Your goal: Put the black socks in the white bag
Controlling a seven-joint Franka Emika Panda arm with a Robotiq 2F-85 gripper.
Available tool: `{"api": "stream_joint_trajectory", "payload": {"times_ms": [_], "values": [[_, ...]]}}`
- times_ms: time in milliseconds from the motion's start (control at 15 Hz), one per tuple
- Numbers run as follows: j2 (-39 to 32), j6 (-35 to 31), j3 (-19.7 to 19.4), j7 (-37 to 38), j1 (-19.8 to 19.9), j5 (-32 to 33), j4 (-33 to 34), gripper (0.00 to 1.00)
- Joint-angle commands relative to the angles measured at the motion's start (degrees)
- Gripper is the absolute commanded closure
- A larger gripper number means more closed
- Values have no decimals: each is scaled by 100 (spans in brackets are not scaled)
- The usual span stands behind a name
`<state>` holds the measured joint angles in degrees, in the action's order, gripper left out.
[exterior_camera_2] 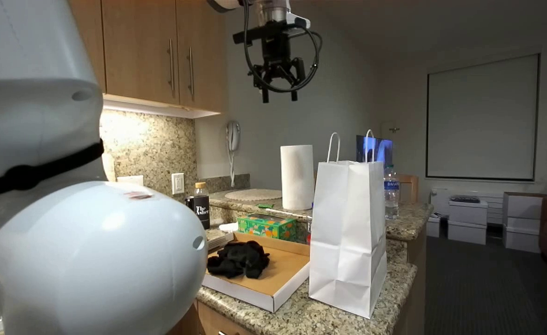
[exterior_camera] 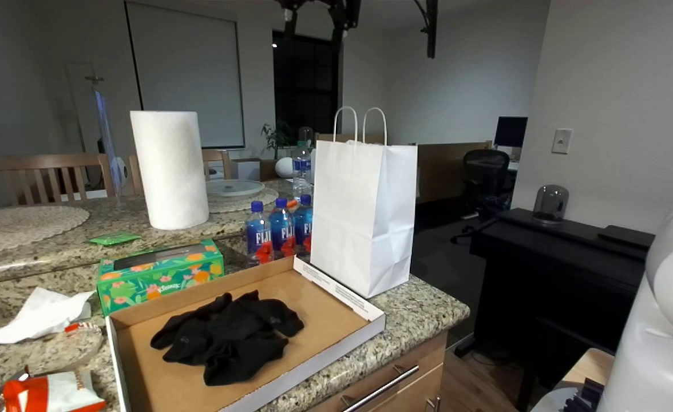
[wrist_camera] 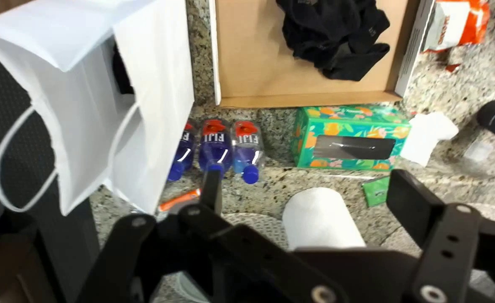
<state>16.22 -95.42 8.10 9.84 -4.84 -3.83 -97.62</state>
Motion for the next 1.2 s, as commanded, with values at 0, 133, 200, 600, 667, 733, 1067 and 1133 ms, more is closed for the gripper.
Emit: {"api": "stream_joint_trajectory", "payload": {"times_ms": [0, 133, 200, 600, 667, 733, 1067, 1133], "values": [[-169, -23, 389, -375, -344, 244, 22, 0], [-319, -67, 593, -562, -536, 355, -9, 0], [-405, -190, 673, -629, -606, 446, -93, 0], [-1064, -1501, 892, -569, -858, 909, -753, 0], [-1180, -1797, 903, -497, -887, 1016, -929, 0], [-1306, -2020, 907, -455, -905, 1089, -1048, 0], [-1944, -2855, 835, -455, -966, 1132, -1623, 0], [-2072, -3008, 821, -500, -968, 1090, -1707, 0]]}}
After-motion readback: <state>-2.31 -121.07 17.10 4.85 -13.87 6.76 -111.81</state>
